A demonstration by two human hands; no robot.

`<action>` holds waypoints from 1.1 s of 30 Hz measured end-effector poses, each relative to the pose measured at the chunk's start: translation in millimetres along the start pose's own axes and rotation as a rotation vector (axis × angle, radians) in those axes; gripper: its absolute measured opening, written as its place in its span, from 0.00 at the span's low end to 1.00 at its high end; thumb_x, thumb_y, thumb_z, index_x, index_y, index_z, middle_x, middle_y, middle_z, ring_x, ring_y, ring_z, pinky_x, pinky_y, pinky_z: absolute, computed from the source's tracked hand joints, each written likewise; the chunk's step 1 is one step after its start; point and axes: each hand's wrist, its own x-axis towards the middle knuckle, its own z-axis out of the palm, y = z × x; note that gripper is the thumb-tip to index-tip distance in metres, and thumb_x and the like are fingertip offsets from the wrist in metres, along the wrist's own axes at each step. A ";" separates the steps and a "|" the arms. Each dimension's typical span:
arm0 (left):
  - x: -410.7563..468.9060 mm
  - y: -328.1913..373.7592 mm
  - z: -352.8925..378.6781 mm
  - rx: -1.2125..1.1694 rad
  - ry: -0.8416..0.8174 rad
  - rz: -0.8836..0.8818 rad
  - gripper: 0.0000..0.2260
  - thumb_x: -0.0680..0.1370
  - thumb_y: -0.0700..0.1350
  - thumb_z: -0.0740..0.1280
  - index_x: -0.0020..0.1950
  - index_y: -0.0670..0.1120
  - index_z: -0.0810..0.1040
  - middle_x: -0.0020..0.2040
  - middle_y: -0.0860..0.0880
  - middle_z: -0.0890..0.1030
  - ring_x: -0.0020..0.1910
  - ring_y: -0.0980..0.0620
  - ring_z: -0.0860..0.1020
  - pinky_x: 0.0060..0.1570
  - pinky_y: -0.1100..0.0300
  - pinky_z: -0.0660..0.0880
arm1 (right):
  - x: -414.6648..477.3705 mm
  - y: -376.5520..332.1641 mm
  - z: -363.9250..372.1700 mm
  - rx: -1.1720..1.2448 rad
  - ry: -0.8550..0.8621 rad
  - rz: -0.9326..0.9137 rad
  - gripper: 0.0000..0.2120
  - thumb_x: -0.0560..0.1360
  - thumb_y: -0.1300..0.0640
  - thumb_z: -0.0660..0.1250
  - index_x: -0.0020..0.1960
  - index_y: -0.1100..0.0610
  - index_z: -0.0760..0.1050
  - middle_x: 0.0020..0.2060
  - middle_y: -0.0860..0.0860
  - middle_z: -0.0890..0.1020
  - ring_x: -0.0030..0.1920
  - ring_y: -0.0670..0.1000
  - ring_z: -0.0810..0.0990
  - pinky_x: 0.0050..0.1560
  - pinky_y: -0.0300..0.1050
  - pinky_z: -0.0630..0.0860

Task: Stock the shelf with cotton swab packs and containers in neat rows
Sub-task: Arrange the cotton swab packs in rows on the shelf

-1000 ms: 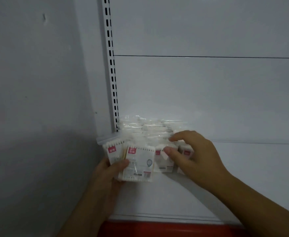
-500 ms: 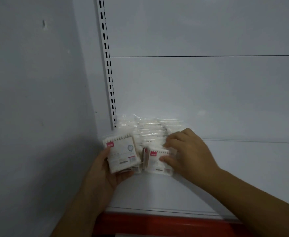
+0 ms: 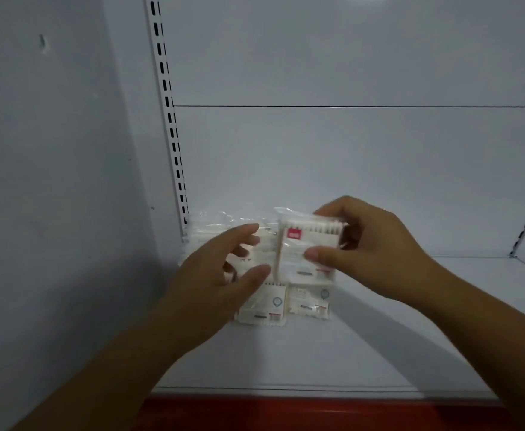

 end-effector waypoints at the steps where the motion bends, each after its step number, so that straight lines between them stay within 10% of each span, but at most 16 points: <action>1: 0.1 -4.9 -2.1 0.292 -0.016 0.097 0.22 0.72 0.66 0.64 0.65 0.66 0.67 0.62 0.68 0.73 0.61 0.64 0.73 0.57 0.67 0.73 | -4.9 9.8 -4.1 -0.054 -0.017 0.033 0.16 0.64 0.52 0.78 0.45 0.43 0.74 0.38 0.39 0.82 0.38 0.39 0.82 0.38 0.35 0.79; 3: 2.1 -16.0 2.6 0.818 -0.232 0.187 0.35 0.73 0.67 0.61 0.76 0.62 0.51 0.78 0.58 0.53 0.77 0.52 0.53 0.74 0.51 0.53 | -18.1 29.8 -2.4 -0.216 -0.075 0.075 0.15 0.64 0.48 0.78 0.44 0.43 0.73 0.40 0.38 0.81 0.40 0.37 0.80 0.39 0.34 0.77; 6: 6.7 -31.6 13.7 1.118 -0.451 0.130 0.36 0.78 0.65 0.54 0.76 0.58 0.34 0.77 0.53 0.33 0.76 0.49 0.33 0.73 0.41 0.35 | -33.4 52.1 18.8 -0.462 -0.112 0.000 0.19 0.66 0.43 0.75 0.54 0.47 0.75 0.58 0.39 0.73 0.58 0.39 0.71 0.54 0.33 0.67; 16: 25.5 -40.2 21.3 1.118 -0.368 0.174 0.36 0.74 0.65 0.63 0.77 0.56 0.53 0.78 0.50 0.58 0.76 0.47 0.55 0.74 0.45 0.49 | -38.2 57.4 48.1 -0.798 -0.069 -0.024 0.28 0.71 0.42 0.71 0.63 0.60 0.75 0.65 0.58 0.76 0.64 0.57 0.76 0.62 0.51 0.70; 22: 60.2 -5.0 15.6 1.252 -0.541 0.201 0.35 0.66 0.73 0.64 0.67 0.57 0.64 0.63 0.54 0.71 0.59 0.52 0.71 0.58 0.55 0.67 | -43.8 46.2 34.7 -0.757 -0.174 0.075 0.38 0.75 0.32 0.50 0.76 0.55 0.56 0.77 0.56 0.51 0.77 0.54 0.51 0.75 0.52 0.52; 27: 133.4 82.2 79.6 0.898 -0.557 0.149 0.26 0.77 0.66 0.56 0.70 0.53 0.67 0.69 0.51 0.70 0.65 0.49 0.71 0.61 0.54 0.68 | -66.5 74.6 -94.9 -1.007 -0.280 0.087 0.30 0.79 0.37 0.50 0.77 0.50 0.54 0.78 0.54 0.47 0.77 0.53 0.46 0.75 0.50 0.46; 33: 177.1 239.5 289.4 0.678 -0.721 0.287 0.28 0.81 0.62 0.45 0.77 0.50 0.58 0.78 0.50 0.57 0.78 0.48 0.52 0.75 0.47 0.50 | -136.2 106.1 -310.7 -1.276 -0.209 0.547 0.31 0.79 0.37 0.52 0.77 0.49 0.53 0.77 0.53 0.51 0.77 0.53 0.48 0.75 0.54 0.53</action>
